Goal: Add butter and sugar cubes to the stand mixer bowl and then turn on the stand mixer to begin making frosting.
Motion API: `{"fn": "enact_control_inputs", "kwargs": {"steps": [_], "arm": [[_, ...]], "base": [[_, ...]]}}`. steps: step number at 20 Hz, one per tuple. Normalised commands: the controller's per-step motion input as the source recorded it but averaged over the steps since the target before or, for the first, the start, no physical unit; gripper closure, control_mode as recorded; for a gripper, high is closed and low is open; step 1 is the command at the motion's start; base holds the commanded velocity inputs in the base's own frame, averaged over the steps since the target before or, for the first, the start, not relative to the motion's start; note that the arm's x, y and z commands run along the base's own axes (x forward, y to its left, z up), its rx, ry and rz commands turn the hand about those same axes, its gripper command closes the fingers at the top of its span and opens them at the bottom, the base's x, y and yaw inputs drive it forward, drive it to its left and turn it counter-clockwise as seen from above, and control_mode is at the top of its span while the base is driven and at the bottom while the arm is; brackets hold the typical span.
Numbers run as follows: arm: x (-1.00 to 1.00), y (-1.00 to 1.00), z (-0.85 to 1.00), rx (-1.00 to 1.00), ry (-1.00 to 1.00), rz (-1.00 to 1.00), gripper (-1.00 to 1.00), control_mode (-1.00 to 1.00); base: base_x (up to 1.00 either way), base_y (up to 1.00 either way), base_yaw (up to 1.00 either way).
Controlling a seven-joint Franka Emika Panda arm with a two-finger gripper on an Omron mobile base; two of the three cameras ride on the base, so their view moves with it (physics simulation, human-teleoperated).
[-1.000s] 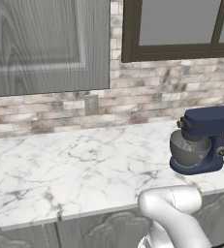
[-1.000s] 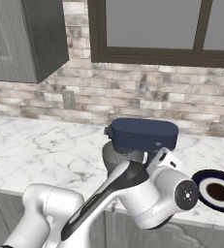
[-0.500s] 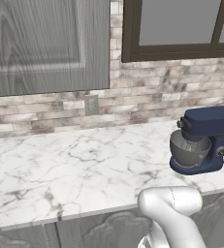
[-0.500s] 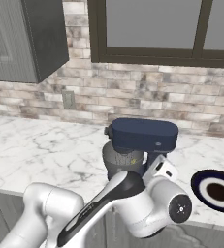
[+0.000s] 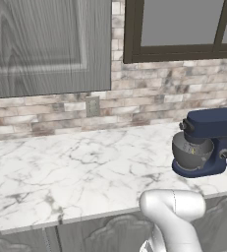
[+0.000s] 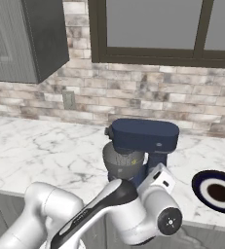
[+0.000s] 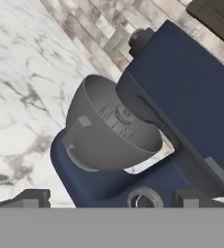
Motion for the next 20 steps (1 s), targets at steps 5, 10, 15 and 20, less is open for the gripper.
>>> {"fn": "enact_control_inputs", "kwargs": {"steps": [5,10,15,20], "arm": [[0.13,0.02,-0.12,0.0,-0.04,-0.08,-1.0,-1.0],[0.13,-0.01,-0.04,0.0,-0.06,-0.06,-1.0,-1.0],[0.14,0.0,-0.03,0.0,-0.08,-0.05,-1.0,-1.0],[0.13,-0.03,-0.07,0.0,-0.08,-0.04,-1.0,-1.0]], "base": [[0.0,0.0,0.0],[0.0,0.0,0.0],[0.0,0.0,0.0],[0.0,0.0,0.0]]}}
